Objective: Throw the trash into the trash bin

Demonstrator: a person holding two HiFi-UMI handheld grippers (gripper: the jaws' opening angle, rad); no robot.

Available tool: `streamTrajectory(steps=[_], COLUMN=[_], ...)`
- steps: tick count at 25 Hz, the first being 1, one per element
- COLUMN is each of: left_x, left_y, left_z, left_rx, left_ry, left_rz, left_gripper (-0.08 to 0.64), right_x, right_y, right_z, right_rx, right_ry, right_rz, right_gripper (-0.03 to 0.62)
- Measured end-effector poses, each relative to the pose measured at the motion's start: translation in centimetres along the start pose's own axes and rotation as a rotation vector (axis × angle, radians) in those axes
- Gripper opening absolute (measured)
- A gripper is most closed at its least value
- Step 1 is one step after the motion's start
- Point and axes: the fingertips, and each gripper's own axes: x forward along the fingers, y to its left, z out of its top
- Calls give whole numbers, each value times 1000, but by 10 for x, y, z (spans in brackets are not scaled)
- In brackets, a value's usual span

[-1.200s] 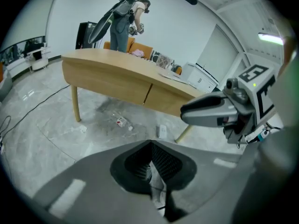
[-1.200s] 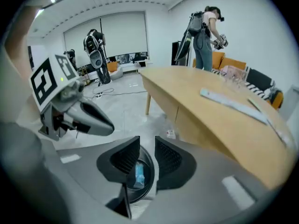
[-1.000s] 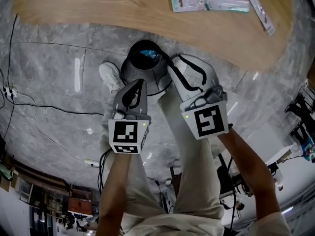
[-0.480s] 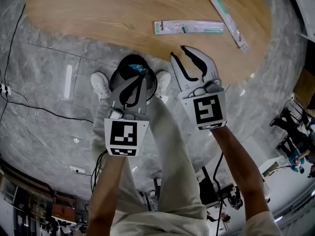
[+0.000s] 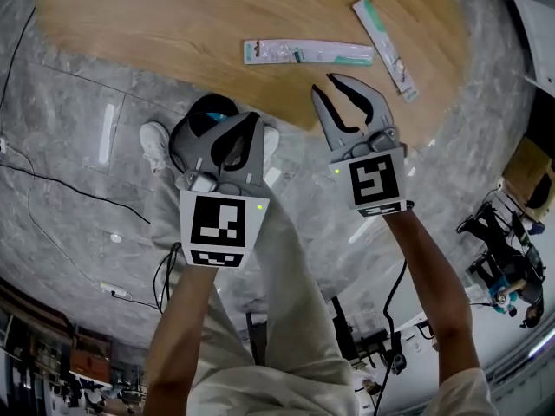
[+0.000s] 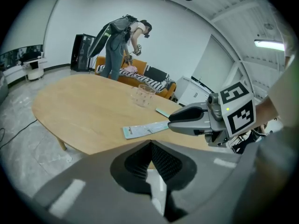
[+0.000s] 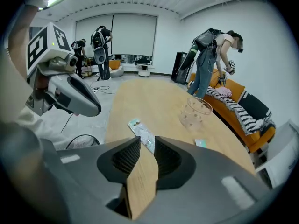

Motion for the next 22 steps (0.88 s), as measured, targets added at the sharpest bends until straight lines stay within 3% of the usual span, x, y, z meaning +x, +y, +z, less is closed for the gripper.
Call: streamTrajectory(steps=[12, 18, 22], left_x=[36, 48, 54], left_y=[-28, -32, -34], left_z=[16, 19, 21], left_rx=[-12, 1, -5], left_ry=[-6, 6, 7], left_rz=[5, 2, -6], left_gripper=[0, 0, 0], right_x=[7, 17, 27], right_y=[-43, -55, -64], right_z=[-42, -54, -63], right_rx=[-287, -444, -543], right_ry=[103, 159, 221], right_rz=[121, 196, 210], right_gripper=[117, 74, 78])
